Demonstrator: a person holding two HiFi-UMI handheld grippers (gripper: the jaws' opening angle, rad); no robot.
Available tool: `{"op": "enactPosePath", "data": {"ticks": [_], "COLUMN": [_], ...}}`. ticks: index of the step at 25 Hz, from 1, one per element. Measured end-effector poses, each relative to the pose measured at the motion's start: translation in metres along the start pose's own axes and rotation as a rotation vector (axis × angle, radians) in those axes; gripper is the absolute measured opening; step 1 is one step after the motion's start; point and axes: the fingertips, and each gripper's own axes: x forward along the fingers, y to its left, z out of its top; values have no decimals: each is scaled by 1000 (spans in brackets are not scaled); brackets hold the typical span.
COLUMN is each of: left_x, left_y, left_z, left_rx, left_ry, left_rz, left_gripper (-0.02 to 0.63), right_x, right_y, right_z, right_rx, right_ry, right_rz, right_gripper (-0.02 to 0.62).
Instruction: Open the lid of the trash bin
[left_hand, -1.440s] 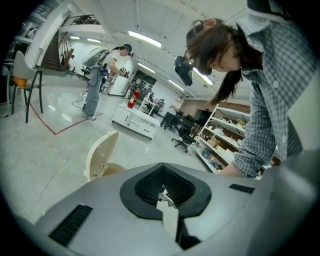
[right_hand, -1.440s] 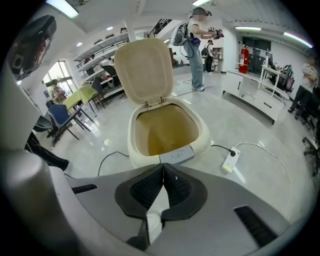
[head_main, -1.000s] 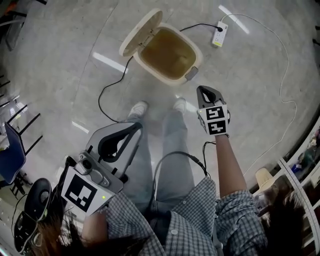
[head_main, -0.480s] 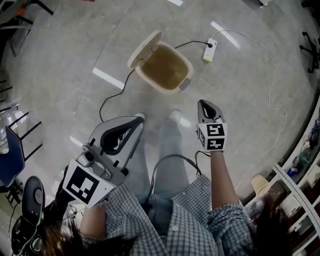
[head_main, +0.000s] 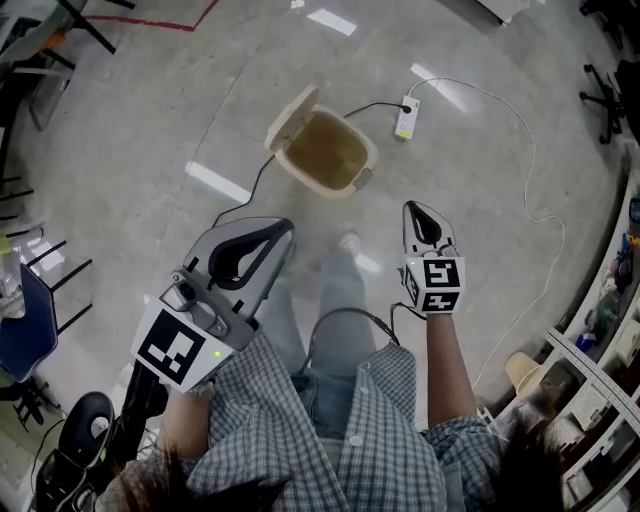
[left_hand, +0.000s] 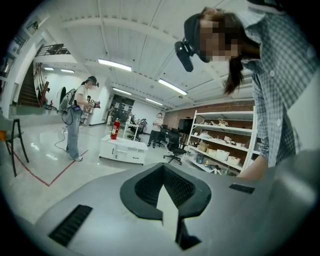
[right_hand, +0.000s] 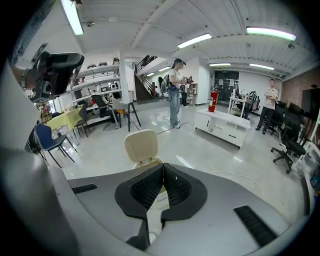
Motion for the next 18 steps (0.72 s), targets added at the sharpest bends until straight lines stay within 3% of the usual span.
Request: {"op": "enactPosePath", "data": {"ticks": [18], "left_x": [-62], "left_y": [-10], "left_z": [77], "left_rx": [87], "left_ry": [-111], "left_rz": [37], "left_gripper": [-2], "right_x": [-97], "right_y": [32], "right_z": [142], "right_rx": [-76], "right_ry": [-269], "right_rz": [-31], "right_gripper": [20]}}
